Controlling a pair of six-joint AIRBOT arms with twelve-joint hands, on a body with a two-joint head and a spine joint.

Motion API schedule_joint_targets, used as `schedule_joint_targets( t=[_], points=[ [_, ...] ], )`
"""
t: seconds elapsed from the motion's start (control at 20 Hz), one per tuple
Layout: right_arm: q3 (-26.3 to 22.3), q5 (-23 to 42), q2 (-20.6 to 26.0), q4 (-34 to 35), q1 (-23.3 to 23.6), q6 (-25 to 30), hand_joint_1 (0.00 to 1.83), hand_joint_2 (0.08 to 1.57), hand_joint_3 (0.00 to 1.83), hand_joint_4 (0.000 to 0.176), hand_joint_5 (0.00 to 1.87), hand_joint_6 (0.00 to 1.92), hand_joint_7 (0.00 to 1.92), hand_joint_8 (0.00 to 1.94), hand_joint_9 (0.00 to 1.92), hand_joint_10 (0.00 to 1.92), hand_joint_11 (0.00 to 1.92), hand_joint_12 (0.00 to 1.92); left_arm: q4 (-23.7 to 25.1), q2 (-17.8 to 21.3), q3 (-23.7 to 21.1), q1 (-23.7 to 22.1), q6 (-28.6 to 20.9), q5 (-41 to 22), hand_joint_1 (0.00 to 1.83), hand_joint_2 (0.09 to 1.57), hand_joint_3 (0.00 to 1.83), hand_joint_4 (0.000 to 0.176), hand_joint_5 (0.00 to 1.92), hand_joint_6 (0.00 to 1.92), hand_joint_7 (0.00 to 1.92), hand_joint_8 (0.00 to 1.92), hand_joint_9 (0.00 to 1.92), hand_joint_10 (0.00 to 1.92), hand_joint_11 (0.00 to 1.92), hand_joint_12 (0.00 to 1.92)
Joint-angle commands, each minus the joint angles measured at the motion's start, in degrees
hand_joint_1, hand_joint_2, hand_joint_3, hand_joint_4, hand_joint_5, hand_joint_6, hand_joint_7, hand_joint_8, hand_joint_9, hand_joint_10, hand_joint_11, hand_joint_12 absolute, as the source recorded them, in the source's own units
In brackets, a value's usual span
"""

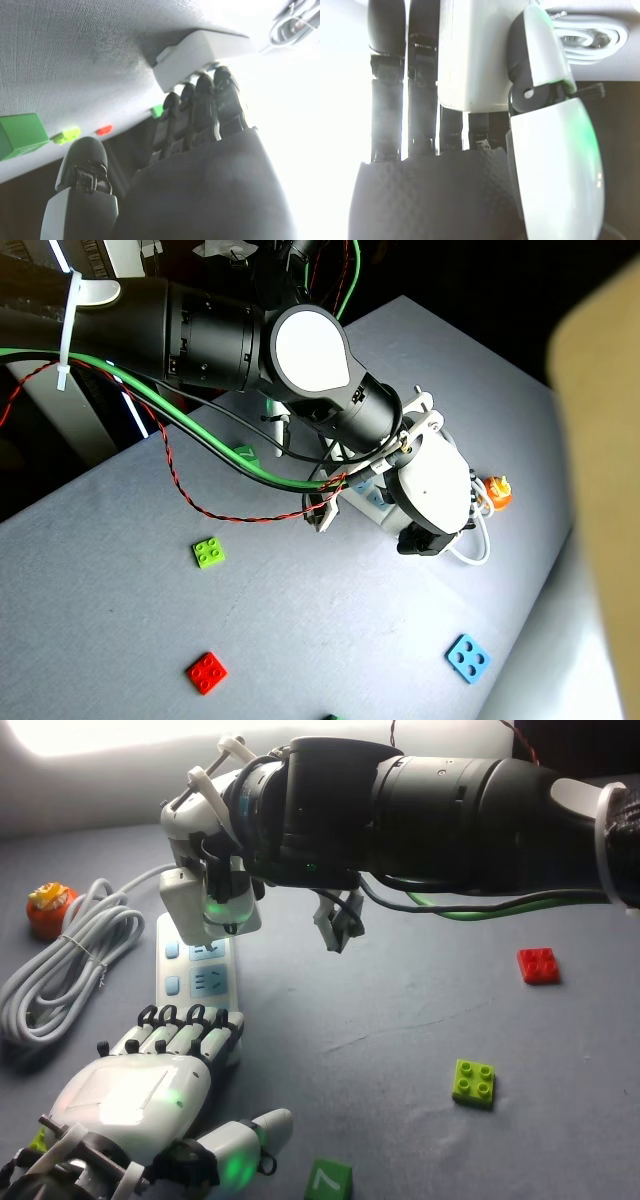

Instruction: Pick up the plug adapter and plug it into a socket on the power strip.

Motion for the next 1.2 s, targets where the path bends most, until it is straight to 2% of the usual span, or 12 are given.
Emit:
schedule_joint_targets(
  t=[0.0,0.6,0.85,1.0,1.15],
  points=[
    [0.3,4.1,0.0,-2.5,0.3,1.5,1.22,1.13,0.0,0.0,0.85,1.15,1.06,0.91,1.29,0.02,0.93,0.92,1.7,0.0,0.2,-0.1,-0.4,-1.4,0.02,1.28,0.0,0.0,0.08,0.0,0.04,0.0,0.02,0.0,0.0,0.0],
    [2.1,6.7,-1.0,-2.6,-0.7,3.3,1.23,1.13,0.0,0.0,0.85,1.14,1.07,0.9,1.3,0.01,0.92,0.93,1.7,0.0,0.3,-0.1,-0.4,-1.4,0.05,1.28,0.0,0.0,0.09,0.0,0.05,0.01,0.04,0.01,0.02,0.01],
    [3.0,7.5,-1.1,-3.5,-0.3,3.3,1.22,1.14,0.0,0.0,0.83,1.16,1.05,0.94,1.28,0.0,0.91,0.92,1.7,0.0,0.2,-0.1,-0.4,-1.4,0.0,1.28,0.0,0.0,0.08,0.0,0.04,0.0,0.03,0.0,0.01,0.01],
    [3.7,7.8,-1.0,-3.7,-0.1,3.3,1.24,1.12,0.0,0.0,0.87,1.1,1.1,0.86,1.3,0.01,0.93,0.92,1.7,0.0,0.2,-0.1,-0.4,-1.4,0.02,1.28,0.0,0.0,0.09,0.0,0.05,0.0,0.03,0.0,0.01,0.01],
    [3.7,7.8,-1.0,-3.7,0.0,3.3,1.23,1.12,0.0,0.0,0.86,1.12,1.09,0.87,1.3,0.0,0.94,0.91,1.7,0.0,0.2,-0.1,-0.4,-1.4,0.02,1.28,0.0,0.0,0.09,0.0,0.05,0.0,0.03,0.0,0.01,0.01]
  ],
)
